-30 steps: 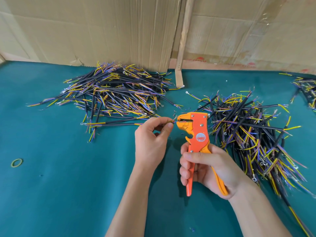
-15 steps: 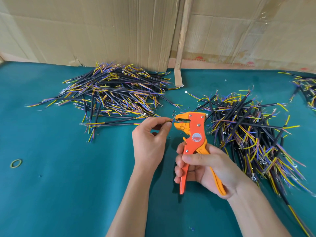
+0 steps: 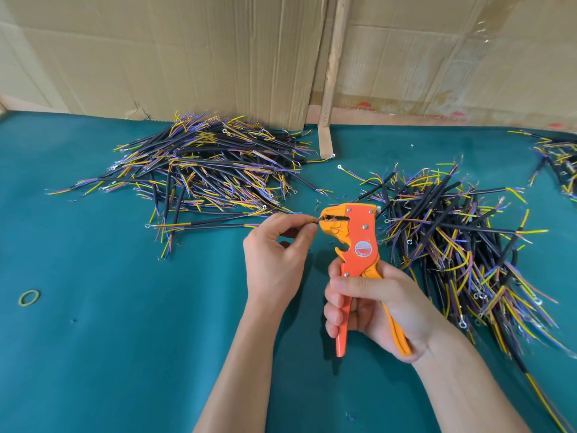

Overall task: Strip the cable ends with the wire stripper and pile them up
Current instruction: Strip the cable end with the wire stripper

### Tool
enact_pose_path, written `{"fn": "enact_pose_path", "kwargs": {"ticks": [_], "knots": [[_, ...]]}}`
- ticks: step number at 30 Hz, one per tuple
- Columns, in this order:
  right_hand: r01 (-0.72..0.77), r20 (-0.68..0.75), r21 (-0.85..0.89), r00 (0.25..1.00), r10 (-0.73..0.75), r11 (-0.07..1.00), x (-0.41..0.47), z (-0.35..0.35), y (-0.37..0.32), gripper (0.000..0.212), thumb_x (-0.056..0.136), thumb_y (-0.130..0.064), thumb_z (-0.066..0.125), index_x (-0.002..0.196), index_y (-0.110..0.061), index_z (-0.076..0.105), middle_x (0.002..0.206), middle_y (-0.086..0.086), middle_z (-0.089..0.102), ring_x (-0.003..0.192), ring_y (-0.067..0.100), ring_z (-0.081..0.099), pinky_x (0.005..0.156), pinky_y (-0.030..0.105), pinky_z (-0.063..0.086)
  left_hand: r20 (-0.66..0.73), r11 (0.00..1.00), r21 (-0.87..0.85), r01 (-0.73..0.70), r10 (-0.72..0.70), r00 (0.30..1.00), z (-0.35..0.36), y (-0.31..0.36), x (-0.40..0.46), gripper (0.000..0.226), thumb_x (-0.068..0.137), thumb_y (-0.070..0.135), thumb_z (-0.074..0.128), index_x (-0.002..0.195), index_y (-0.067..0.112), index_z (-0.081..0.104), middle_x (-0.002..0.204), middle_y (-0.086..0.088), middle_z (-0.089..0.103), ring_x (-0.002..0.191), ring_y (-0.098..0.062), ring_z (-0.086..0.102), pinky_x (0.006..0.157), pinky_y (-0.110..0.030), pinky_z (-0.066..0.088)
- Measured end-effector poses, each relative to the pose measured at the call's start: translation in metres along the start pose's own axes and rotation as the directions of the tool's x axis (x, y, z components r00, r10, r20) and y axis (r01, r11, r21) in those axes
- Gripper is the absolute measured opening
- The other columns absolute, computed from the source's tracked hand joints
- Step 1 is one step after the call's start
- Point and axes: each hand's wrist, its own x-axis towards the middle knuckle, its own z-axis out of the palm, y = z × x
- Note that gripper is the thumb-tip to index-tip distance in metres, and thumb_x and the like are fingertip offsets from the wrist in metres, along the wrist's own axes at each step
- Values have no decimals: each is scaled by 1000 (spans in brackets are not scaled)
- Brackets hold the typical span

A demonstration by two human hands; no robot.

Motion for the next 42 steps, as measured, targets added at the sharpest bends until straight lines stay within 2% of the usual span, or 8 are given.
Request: {"fn": "enact_pose_path", "kwargs": {"ticks": [9, 13, 19, 23, 28, 31, 38, 42], "knots": [[-27, -84, 20, 996, 29, 999, 0, 3, 1, 19, 78, -14, 78, 79, -10, 60, 63, 12, 46, 48, 25, 45, 48, 35, 45, 2, 1000, -19, 11, -11, 1000, 0, -1, 0, 18, 86, 6, 76, 83, 24, 78, 78, 14, 72, 70, -6, 64, 64, -29, 52], [17, -209, -19, 978, -21, 1000, 3, 9, 2, 37, 73, -23, 85, 69, -16, 49, 52, 4, 34, 35, 17, 31, 38, 23, 33, 5, 1000, -17, 19, -19, 1000, 1, 0, 0, 19, 85, 7, 76, 83, 25, 79, 77, 13, 72, 66, -5, 62, 65, -25, 50], [15, -185, 26, 983, -10, 1000, 1, 11, 1, 36, 71, -25, 82, 66, -16, 47, 50, 4, 33, 33, 16, 31, 37, 22, 32, -6, 997, -77, 28, -28, 1000, -1, 1, 0, 29, 86, 8, 75, 79, 37, 76, 74, 14, 72, 57, -3, 58, 60, -15, 44], [46, -118, 113, 993, -33, 993, 0, 6, 0, 18, 76, -14, 78, 81, -9, 61, 64, 14, 51, 49, 27, 49, 49, 35, 46, -22, 998, -56, 16, -17, 1000, 2, 0, 0, 23, 87, 5, 74, 84, 28, 77, 76, 15, 71, 68, -3, 62, 68, -13, 46], [130, -160, 99, 981, -113, 987, 0, -4, -2, 25, 75, -9, 74, 98, -3, 67, 97, 30, 68, 71, 39, 64, 65, 47, 57, 11, 1000, -12, 11, -11, 1000, 3, 2, 0, 22, 86, 8, 65, 84, 28, 74, 67, 18, 61, 61, 0, 52, 63, -8, 40], [239, -229, 32, 947, -226, 971, 2, -9, -1, 32, 75, -8, 72, 105, 0, 70, 118, 25, 69, 76, 40, 68, 68, 47, 58, 62, 1000, -9, 23, -22, 998, 5, 4, 0, 17, 81, 15, 60, 85, 27, 72, 65, 15, 59, 59, -1, 50, 61, -10, 40], [276, -161, 5, 949, -271, 961, 5, -8, 2, 40, 76, -3, 72, 116, -5, 74, 108, 24, 67, 82, 35, 69, 70, 47, 57, 180, 994, -61, 92, -80, 980, 7, 3, -3, 33, 77, 19, 62, 107, 29, 51, 76, 0, 64, 69, -23, 55, 65, -22, 45], [263, -144, -14, 954, -262, 965, 4, -7, 1, 46, 72, -8, 78, 117, -8, 74, 116, 31, 66, 84, 36, 69, 72, 48, 57, 187, 988, -100, 119, -99, 977, 5, 3, -4, 35, 79, 19, 65, 109, 29, 50, 74, 0, 64, 62, -15, 49, 61, -19, 41]]}}
